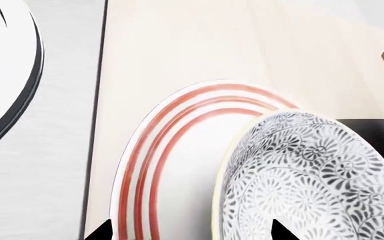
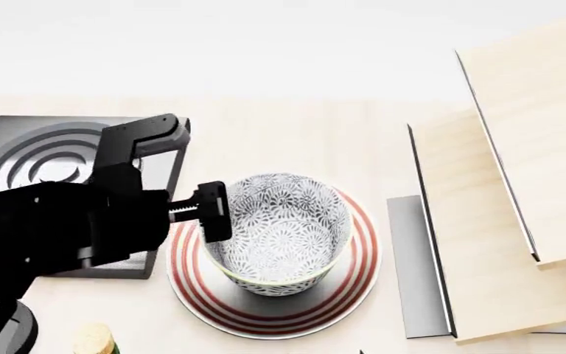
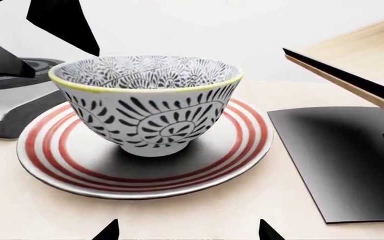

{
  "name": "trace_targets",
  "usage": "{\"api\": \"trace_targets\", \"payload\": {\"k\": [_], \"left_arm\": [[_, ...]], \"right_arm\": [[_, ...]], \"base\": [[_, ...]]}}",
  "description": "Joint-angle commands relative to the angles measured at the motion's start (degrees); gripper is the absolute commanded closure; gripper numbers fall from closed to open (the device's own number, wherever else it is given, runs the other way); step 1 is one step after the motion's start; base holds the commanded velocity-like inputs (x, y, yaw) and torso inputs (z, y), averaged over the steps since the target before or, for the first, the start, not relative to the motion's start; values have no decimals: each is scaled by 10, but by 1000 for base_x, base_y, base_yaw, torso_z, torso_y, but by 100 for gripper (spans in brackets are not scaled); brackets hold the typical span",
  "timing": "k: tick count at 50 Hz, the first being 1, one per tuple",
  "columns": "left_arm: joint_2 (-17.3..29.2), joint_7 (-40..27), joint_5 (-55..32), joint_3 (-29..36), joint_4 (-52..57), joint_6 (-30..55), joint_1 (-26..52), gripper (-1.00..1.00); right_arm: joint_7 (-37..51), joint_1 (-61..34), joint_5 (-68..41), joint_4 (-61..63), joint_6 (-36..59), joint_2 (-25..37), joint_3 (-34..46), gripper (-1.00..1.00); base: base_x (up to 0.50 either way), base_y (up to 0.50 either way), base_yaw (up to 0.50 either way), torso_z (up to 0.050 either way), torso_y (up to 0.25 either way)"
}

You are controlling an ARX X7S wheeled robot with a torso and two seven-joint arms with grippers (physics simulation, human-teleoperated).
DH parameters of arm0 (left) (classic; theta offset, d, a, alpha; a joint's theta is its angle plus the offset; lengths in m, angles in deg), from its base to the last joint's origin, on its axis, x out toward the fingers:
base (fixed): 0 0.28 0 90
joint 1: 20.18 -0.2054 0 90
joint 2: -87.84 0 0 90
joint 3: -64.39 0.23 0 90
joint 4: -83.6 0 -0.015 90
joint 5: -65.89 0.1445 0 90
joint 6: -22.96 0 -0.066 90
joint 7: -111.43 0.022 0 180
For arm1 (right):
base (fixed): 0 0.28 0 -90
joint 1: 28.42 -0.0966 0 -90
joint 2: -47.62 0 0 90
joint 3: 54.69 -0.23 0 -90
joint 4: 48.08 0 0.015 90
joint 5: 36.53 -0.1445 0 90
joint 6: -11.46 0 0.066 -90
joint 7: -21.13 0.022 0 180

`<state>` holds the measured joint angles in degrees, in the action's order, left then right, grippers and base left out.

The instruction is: Pick up the akita bowl and put it on the plate.

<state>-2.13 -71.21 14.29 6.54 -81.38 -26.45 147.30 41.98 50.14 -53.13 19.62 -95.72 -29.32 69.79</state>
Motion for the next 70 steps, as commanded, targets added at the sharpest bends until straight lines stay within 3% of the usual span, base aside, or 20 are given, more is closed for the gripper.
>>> {"api": "trace_targets", "payload": {"k": [1,14,20,41,51,62,70], "left_arm": [[0,0,71,-45,0,3,15,-100],[9,1,136,-67,10,-6,50,-100],[64,-71,108,-77,198,79,-2,-100],[200,-197,46,-129,530,188,-102,-100],[264,-247,4,-175,725,198,-199,-100],[329,-275,-11,-247,838,151,-312,-100],[369,-312,-6,-291,997,103,-447,-100]], "right_arm": [[0,6,0,4,9,2,7,-100],[4,9,0,15,10,6,9,-100],[3,7,-1,9,5,6,8,-100],[15,12,2,38,17,16,11,-100],[23,13,-2,61,25,26,6,-100],[58,31,5,177,64,66,-3,-100],[98,59,21,310,99,114,-18,-100]], "base": [[0,0,0,0,0],[0,0,0,0,0],[0,0,0,-2,0],[0,0,0,0,0],[0,0,0,0,0],[0,0,0,0,0],[0,0,0,0,0]]}}
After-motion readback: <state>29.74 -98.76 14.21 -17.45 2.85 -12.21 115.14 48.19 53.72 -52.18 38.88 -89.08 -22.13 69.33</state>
